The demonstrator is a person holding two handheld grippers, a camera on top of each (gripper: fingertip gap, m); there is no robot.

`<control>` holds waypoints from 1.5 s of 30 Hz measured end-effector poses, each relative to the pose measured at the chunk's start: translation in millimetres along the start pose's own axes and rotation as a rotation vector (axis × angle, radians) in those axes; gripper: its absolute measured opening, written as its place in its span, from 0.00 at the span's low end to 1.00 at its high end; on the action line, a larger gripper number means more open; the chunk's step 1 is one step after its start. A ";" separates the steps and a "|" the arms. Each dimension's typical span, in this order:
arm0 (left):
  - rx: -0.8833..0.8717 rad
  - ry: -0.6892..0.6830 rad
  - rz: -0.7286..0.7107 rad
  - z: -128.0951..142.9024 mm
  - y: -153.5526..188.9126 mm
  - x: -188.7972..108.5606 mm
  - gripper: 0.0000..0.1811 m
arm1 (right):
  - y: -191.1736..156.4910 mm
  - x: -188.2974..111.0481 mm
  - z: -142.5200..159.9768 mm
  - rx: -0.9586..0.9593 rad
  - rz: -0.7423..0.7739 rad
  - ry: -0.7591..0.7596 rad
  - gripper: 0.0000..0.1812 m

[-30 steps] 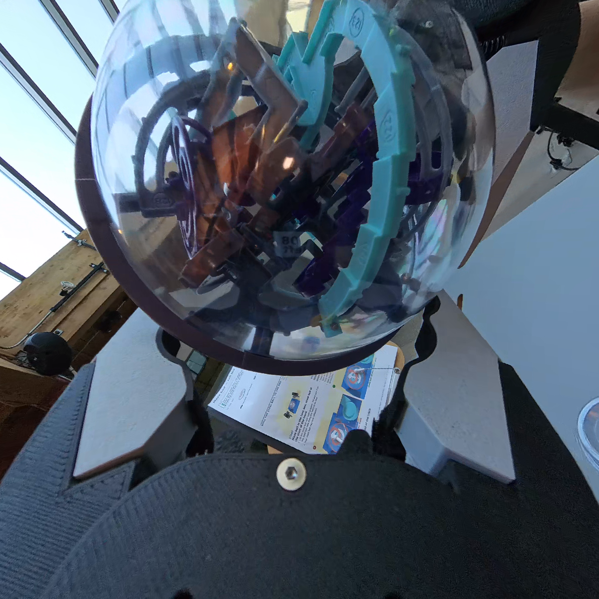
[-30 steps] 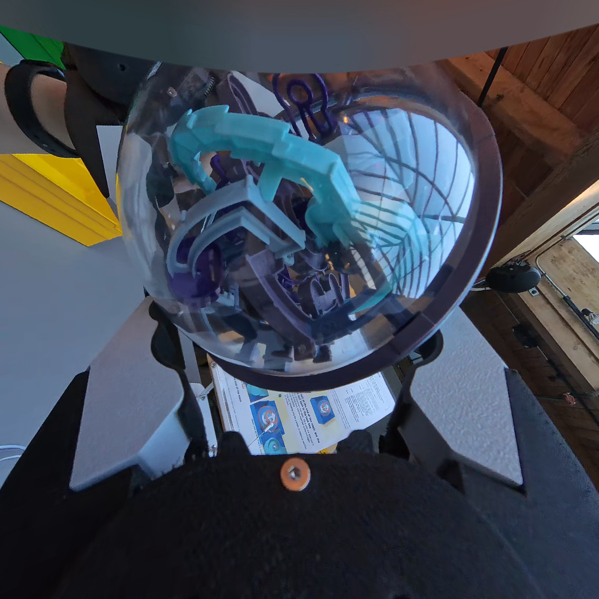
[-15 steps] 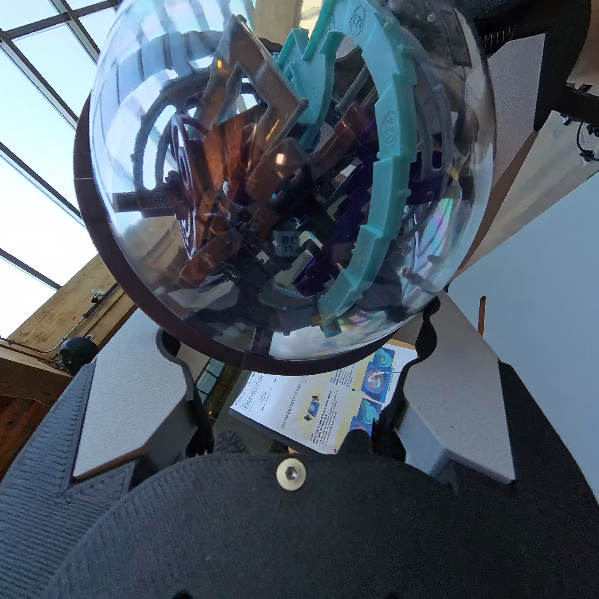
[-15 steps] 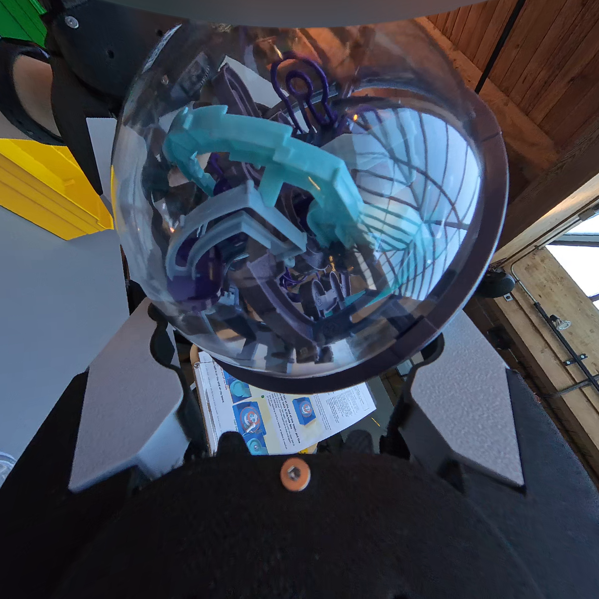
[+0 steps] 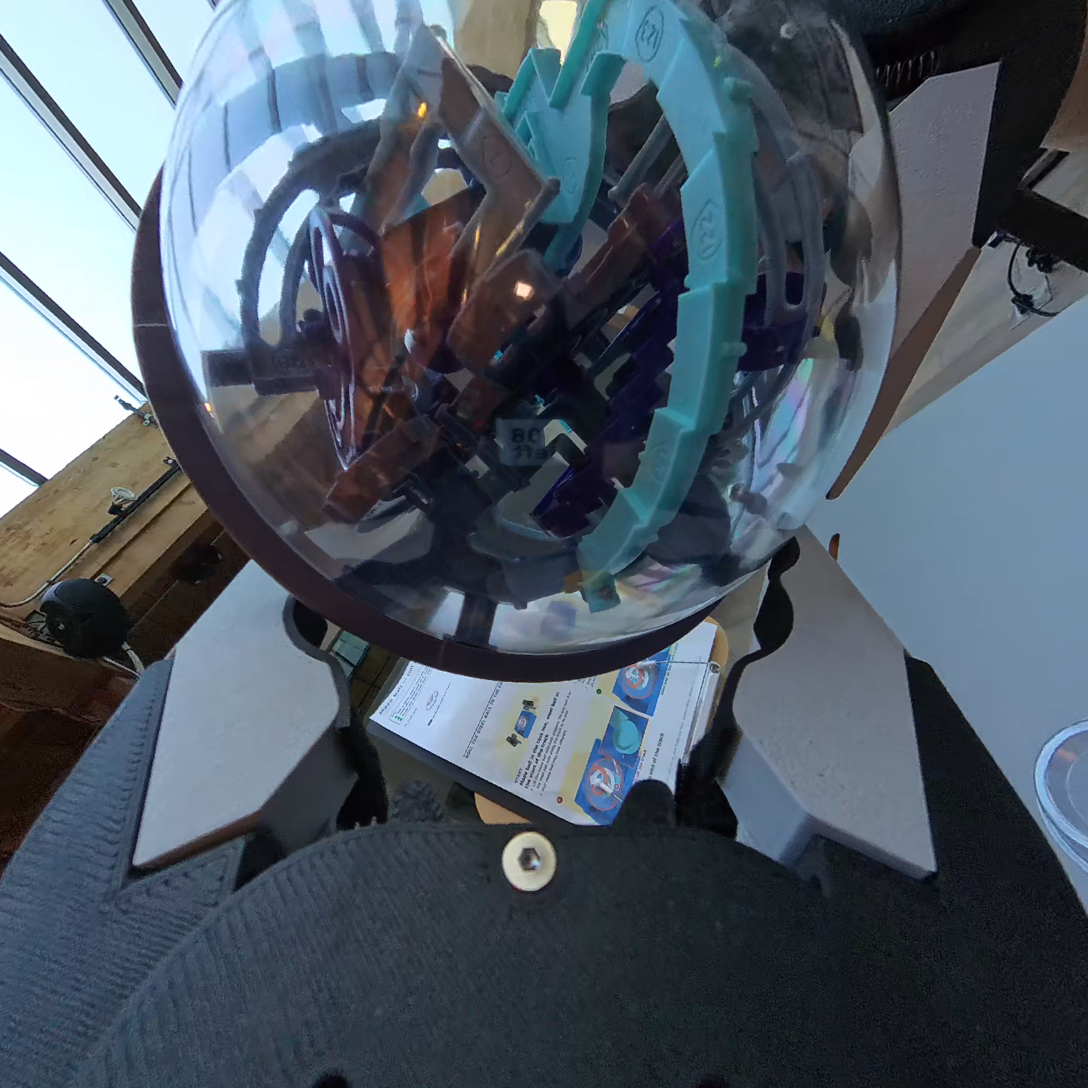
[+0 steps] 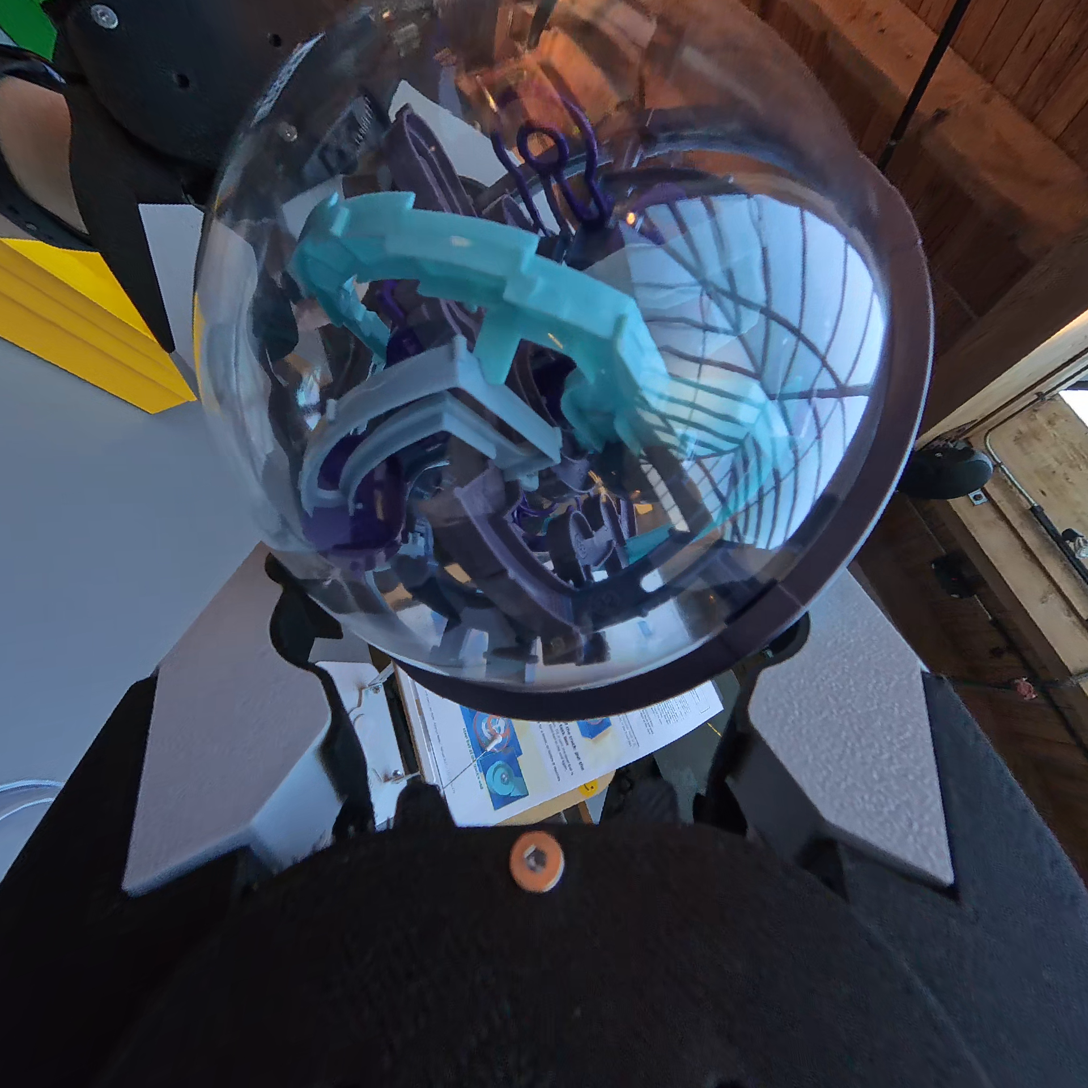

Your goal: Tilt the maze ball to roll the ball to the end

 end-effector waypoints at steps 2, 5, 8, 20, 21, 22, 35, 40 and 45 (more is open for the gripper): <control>-0.007 -0.003 -0.001 4.4 3.6 0.2 0.82 | -3.0 1.8 3.6 0.003 -0.007 -0.007 0.87; -0.029 -0.006 0.011 9.1 8.3 0.6 0.82 | -7.0 2.9 8.3 0.026 -0.024 -0.012 0.87; -0.030 -0.003 0.005 10.8 12.0 0.7 0.83 | -10.4 2.9 10.2 0.030 -0.023 -0.011 0.87; -0.027 0.002 0.011 16.5 18.7 3.7 0.84 | -19.4 1.6 15.5 0.027 0.008 -0.027 0.87; -0.021 0.006 0.009 16.4 18.1 4.0 0.84 | -19.0 1.5 14.9 0.019 0.015 -0.028 0.87; -0.016 0.008 0.006 15.9 16.8 4.6 0.84 | -18.0 1.2 14.2 0.010 0.023 -0.028 0.87; 0.051 0.036 -0.055 -6.8 -15.0 5.7 0.83 | 8.8 -3.4 -18.1 -0.127 0.118 -0.029 0.87; 0.080 0.055 -0.075 -22.0 -26.5 1.1 0.83 | 18.5 -8.2 -34.2 -0.153 0.136 -0.015 0.87; 0.100 0.063 -0.092 -34.5 -33.7 -4.7 0.83 | 23.2 -13.0 -48.2 -0.180 0.153 -0.004 0.87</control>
Point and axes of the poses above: each gripper's, where its closed fingertips meet, x out along the fingers, z out of its underside, y = z × x across the jaws, the point moved 10 cm from there along -x, back along the fingers
